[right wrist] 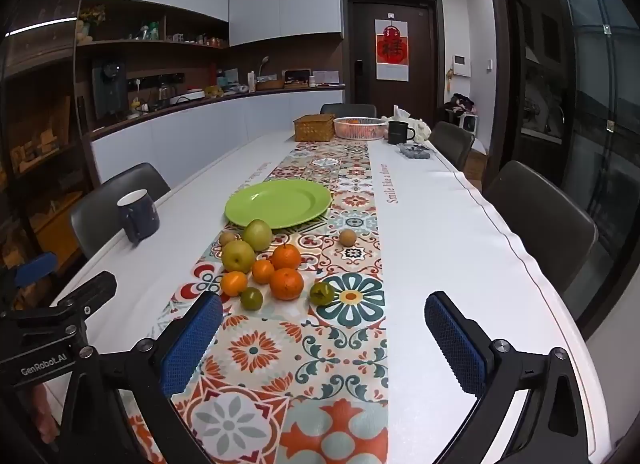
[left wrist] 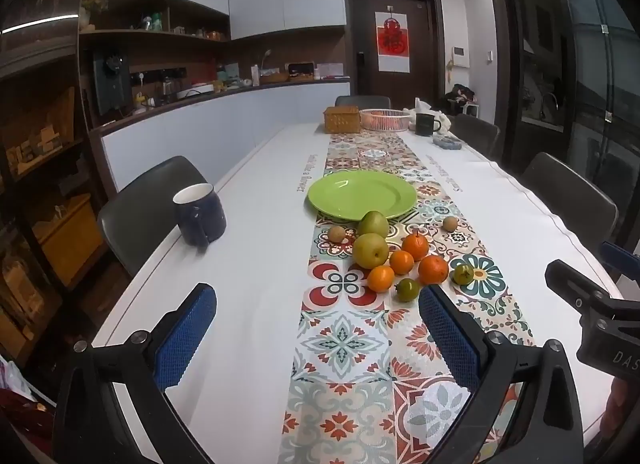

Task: Organize fruits

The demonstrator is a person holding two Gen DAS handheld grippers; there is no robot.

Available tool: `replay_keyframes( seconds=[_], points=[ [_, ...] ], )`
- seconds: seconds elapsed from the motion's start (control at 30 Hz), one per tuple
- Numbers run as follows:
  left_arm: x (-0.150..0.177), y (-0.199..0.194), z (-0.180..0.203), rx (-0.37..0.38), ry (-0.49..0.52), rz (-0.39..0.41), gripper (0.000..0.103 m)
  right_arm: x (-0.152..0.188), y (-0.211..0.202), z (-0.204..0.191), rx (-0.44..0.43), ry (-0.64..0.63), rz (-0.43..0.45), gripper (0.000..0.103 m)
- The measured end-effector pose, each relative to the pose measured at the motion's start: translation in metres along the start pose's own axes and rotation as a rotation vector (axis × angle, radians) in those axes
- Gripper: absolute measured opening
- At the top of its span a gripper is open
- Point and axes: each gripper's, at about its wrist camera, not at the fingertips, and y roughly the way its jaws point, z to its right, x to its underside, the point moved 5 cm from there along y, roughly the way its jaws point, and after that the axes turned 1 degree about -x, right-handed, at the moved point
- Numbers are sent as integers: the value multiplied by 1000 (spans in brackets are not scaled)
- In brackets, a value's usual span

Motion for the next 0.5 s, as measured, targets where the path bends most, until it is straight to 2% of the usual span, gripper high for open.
replay_keyframes(
  seconds=[0.5],
  points=[
    [-4,-11,1,-11,11,38,103,-1,-2,-4,-5,-5,-4,102]
  ],
)
